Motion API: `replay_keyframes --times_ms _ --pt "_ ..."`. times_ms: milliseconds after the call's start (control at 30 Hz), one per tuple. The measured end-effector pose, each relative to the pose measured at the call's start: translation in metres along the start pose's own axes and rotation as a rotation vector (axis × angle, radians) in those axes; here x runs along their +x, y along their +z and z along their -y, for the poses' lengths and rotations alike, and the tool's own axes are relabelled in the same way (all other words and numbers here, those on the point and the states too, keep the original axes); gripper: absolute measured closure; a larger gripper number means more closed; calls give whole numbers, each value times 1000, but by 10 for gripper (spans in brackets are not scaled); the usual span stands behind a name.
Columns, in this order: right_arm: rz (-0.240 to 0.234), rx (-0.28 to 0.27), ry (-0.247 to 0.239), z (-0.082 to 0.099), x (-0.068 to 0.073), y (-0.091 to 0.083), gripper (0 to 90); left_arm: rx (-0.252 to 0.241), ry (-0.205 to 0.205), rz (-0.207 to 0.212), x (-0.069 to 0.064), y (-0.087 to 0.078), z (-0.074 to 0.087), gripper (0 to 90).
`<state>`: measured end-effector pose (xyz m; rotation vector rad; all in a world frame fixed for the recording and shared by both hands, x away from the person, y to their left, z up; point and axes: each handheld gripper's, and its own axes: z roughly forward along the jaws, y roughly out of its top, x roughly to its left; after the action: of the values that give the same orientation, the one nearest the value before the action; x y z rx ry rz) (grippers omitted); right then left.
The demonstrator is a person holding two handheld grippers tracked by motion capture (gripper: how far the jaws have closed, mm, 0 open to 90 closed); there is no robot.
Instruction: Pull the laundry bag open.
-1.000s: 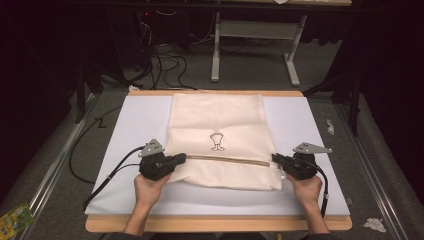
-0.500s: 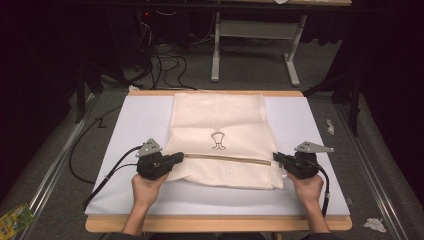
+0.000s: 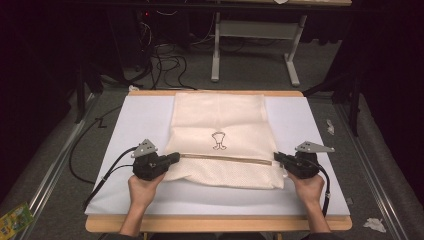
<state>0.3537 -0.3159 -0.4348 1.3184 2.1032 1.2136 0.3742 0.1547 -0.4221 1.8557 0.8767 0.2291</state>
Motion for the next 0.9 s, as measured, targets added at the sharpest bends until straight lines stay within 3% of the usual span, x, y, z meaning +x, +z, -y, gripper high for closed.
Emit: replay_keyframes --times_ms 900 --pt "20 -4 21 5 -11 -6 884 -12 -12 -32 8 -11 -1 872"
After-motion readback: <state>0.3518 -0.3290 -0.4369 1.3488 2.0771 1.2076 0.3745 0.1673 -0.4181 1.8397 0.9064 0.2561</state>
